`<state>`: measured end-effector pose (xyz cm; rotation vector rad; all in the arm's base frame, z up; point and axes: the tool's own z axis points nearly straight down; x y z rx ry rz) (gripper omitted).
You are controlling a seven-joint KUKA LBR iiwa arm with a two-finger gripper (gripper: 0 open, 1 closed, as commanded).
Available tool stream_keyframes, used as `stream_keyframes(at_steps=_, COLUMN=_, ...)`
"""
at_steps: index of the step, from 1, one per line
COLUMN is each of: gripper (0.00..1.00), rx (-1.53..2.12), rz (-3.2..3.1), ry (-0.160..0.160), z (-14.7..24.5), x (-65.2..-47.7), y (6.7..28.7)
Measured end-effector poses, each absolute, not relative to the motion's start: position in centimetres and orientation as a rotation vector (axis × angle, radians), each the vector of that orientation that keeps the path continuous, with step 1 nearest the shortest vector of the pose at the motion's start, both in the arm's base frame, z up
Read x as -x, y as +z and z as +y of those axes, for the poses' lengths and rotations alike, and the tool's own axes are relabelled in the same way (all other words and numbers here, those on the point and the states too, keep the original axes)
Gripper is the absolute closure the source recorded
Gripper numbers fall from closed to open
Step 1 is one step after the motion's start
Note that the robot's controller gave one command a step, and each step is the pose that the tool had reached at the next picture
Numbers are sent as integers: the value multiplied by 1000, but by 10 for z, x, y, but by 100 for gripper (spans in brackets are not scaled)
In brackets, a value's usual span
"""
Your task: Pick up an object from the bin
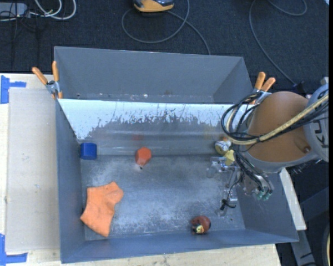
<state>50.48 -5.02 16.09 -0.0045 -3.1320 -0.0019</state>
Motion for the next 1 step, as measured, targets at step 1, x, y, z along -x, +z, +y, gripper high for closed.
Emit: stream_keyframes(at_steps=1, gripper=0, rx=2, rz=-3139, ry=-1, z=-50, x=-507, y=165)
